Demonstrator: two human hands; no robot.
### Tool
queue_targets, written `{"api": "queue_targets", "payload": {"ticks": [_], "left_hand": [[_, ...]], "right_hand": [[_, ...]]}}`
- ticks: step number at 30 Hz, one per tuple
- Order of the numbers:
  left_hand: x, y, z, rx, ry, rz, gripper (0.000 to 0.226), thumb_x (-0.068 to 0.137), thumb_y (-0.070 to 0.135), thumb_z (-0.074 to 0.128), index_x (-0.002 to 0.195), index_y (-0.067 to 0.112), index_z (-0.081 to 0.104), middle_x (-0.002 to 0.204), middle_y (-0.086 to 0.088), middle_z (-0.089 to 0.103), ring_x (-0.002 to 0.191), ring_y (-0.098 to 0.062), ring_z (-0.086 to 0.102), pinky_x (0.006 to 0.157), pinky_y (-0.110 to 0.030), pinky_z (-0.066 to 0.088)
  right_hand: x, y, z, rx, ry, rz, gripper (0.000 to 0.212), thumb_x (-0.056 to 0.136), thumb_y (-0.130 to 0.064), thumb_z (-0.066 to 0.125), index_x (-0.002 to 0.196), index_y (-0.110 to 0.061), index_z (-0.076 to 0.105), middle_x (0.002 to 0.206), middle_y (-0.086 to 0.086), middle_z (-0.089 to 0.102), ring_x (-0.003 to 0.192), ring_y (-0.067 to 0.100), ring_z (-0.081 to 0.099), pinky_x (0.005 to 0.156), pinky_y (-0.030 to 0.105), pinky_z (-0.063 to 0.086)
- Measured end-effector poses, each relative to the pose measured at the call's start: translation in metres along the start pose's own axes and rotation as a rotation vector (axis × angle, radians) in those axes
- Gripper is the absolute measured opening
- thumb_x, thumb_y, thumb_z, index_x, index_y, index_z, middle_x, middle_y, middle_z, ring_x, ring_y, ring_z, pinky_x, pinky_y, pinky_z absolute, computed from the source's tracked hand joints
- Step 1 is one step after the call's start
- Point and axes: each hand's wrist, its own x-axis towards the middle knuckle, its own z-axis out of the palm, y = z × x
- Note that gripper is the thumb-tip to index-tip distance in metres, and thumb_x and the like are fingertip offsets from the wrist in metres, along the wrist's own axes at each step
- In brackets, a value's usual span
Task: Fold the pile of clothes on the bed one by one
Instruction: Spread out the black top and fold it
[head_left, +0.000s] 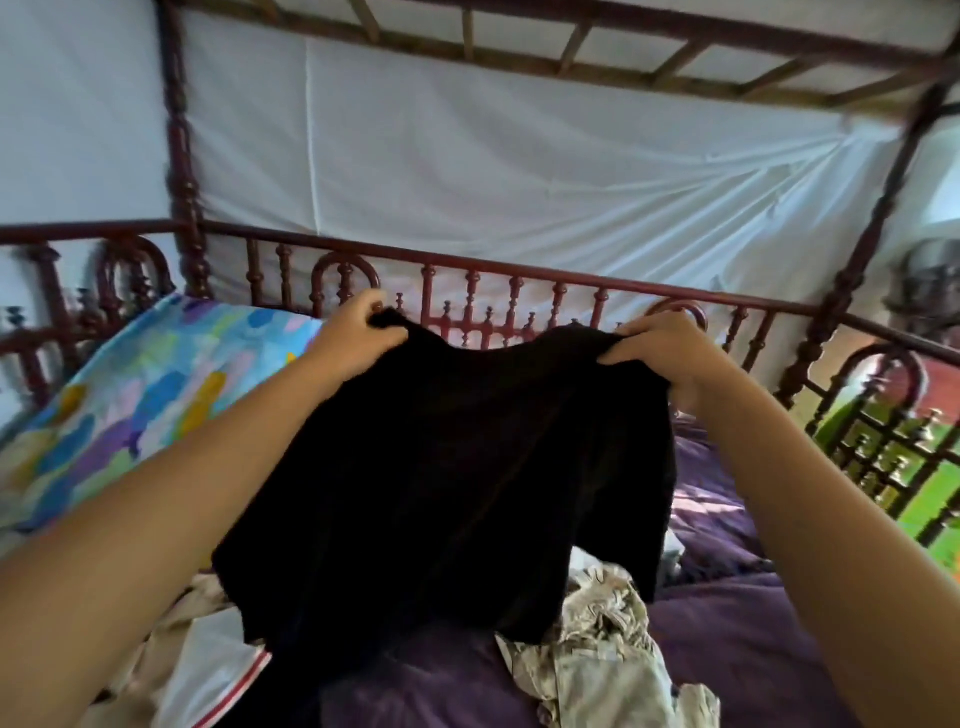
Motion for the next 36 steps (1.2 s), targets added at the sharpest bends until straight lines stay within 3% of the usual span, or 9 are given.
{"api": "queue_targets", "payload": {"ticks": [4,7,11,17,22,27,30,33,36], "left_hand": [[-0.041,0.002,0.047,-0.102,-0.197,-0.097,0.005,0.089,0.013,0.058,0.087,0.01,0.062,0.087,-0.009,0.064,0.079,-0.023,0.061,0.071,-0.031,0.05],[-0.065,0.002,0.069,-0.282,-0.306,-0.323,0.022,0.091,0.019,0.056,0.076,0.005,0.063,0.068,-0.01,0.064,0.06,-0.021,0.059,0.06,-0.026,0.048],[-0.083,-0.01,0.087,-0.516,-0.476,-0.628,0.05,0.092,0.046,0.051,0.084,-0.002,0.064,0.083,-0.017,0.066,0.075,-0.026,0.064,0.068,-0.03,0.054],[-0.081,-0.031,0.093,-0.763,-0.339,-0.719,0.04,0.088,0.042,0.058,0.096,0.003,0.062,0.09,-0.013,0.065,0.084,-0.023,0.062,0.068,-0.03,0.052],[-0.081,-0.046,0.098,-0.743,-0.179,-0.783,0.01,0.086,0.005,0.06,0.076,0.003,0.059,0.054,-0.009,0.063,0.046,-0.018,0.06,0.041,-0.022,0.048],[-0.073,-0.057,0.07,-0.43,-0.164,-0.605,0.016,0.088,0.008,0.058,0.073,0.009,0.06,0.074,-0.01,0.058,0.073,-0.019,0.054,0.068,-0.028,0.043],[-0.066,-0.048,0.042,-0.357,-0.367,-0.413,0.02,0.092,0.004,0.05,0.076,0.008,0.062,0.076,-0.008,0.06,0.077,-0.017,0.057,0.072,-0.026,0.043],[-0.056,-0.039,0.02,-0.333,-0.463,-0.325,0.02,0.088,0.004,0.053,0.073,0.01,0.066,0.075,-0.009,0.063,0.073,-0.014,0.061,0.07,-0.024,0.047],[-0.05,-0.03,0.0,-0.385,-0.442,-0.301,0.026,0.079,0.002,0.055,0.058,0.012,0.067,0.057,0.0,0.065,0.054,-0.006,0.062,0.053,-0.012,0.049]], "right_hand": [[-0.004,0.019,0.036,0.073,-0.111,0.216,0.006,0.078,0.003,0.066,0.082,0.004,0.062,0.083,0.018,0.062,0.088,0.034,0.063,0.083,0.042,0.054],[-0.006,0.041,0.067,0.113,-0.185,0.304,0.006,0.079,0.003,0.065,0.08,0.0,0.06,0.086,0.017,0.06,0.085,0.029,0.063,0.08,0.037,0.055],[-0.011,0.069,0.102,0.208,-0.227,0.238,0.017,0.079,0.011,0.06,0.072,-0.004,0.063,0.078,0.013,0.062,0.074,0.026,0.06,0.078,0.037,0.053],[-0.031,0.087,0.13,0.224,-0.305,0.094,0.035,0.082,0.012,0.058,0.114,0.002,0.063,0.096,0.009,0.062,0.084,0.019,0.058,0.076,0.022,0.051],[-0.052,0.122,0.155,0.174,-0.503,0.021,0.045,0.082,0.01,0.059,0.125,-0.004,0.057,0.091,-0.001,0.064,0.083,0.01,0.06,0.077,0.013,0.045],[-0.041,0.169,0.143,0.22,-0.446,0.15,0.023,0.087,0.007,0.055,0.083,-0.012,0.068,0.067,-0.013,0.067,0.066,0.002,0.06,0.072,0.017,0.046],[-0.02,0.18,0.138,0.171,-0.37,0.122,0.032,0.085,0.009,0.056,0.115,-0.003,0.061,0.103,0.004,0.063,0.085,0.013,0.058,0.075,0.017,0.048],[-0.011,0.182,0.153,0.072,-0.622,-0.045,0.076,0.078,0.004,0.069,0.142,-0.016,0.035,0.138,-0.001,0.04,0.126,0.013,0.04,0.106,0.03,0.039],[-0.013,0.192,0.189,-0.044,-0.886,-0.171,0.104,0.068,-0.008,0.08,0.148,-0.028,0.017,0.149,-0.005,0.026,0.135,0.012,0.025,0.113,0.033,0.027]]}}
